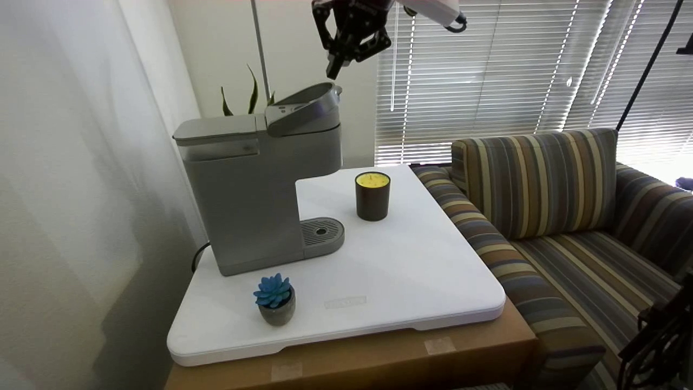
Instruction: Close the coffee machine chamber
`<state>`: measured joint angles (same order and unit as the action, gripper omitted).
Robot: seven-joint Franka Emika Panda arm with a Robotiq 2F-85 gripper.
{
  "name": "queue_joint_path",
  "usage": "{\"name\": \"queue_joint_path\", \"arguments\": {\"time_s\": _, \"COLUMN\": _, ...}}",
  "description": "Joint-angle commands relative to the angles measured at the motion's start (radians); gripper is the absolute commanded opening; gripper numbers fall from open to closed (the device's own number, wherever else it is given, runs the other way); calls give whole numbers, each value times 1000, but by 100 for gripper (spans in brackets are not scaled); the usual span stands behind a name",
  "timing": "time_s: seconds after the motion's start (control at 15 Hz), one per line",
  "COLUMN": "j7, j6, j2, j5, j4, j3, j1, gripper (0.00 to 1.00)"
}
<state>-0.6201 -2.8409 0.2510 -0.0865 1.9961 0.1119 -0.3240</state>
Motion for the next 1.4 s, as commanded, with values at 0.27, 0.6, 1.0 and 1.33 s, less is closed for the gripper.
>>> {"name": "queue_joint_path", "arguments": {"time_s": 0.27, "j7": -32, "j6": 46, "j2": 33, "j5": 37, "j4": -34, "j3": 28, "j1": -16, "gripper": 0}}
{"name": "queue_joint_path", "arguments": {"time_s": 0.6, "j7": -47, "j6": 53, "j2": 38, "j5": 45, "j4": -16, "j3": 38, "j1": -19, "gripper": 0}}
{"name": "queue_joint_path", "arguments": {"time_s": 1.0, "j7": -82, "j6": 62, "j2": 47, "j5": 78, "j4": -12, "j3": -6, "j1": 23, "gripper": 0}}
{"name": "queue_joint_path", "arguments": {"time_s": 1.33, "j7": -148, "j6": 113, "j2": 60, "j5": 161, "j4": -15, "j3": 25, "j1": 5, "gripper": 0}}
